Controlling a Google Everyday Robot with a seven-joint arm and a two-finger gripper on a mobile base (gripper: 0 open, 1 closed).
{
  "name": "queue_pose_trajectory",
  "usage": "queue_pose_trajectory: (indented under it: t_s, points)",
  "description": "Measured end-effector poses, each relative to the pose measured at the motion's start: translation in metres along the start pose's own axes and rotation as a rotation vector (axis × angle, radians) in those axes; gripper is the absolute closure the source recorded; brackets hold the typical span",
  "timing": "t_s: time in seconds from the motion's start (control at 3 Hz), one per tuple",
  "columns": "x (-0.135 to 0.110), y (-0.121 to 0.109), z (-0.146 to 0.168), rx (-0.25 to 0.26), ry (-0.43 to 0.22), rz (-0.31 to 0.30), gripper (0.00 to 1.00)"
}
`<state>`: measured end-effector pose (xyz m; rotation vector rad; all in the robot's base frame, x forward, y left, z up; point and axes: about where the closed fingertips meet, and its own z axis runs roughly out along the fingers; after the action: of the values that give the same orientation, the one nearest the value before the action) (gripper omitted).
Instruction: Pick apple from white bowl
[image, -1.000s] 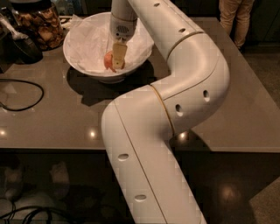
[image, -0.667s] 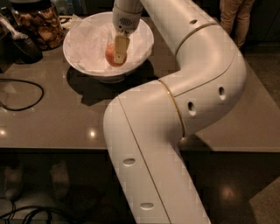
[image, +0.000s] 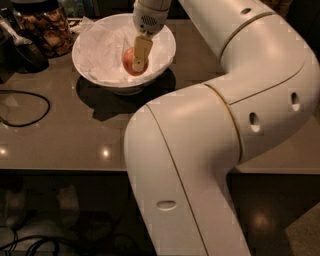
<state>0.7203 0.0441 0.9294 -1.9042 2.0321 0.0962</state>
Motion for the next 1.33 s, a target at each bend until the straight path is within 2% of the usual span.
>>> queue_pose_trajectory:
  t_s: [0.67,1.33]
  points:
    - [-0.015,0.028,-0.040,0.031,-0.057,-0.071,1.00]
    - [-0.033,0.043,-0.072,0.064,-0.074,-0.143,1.00]
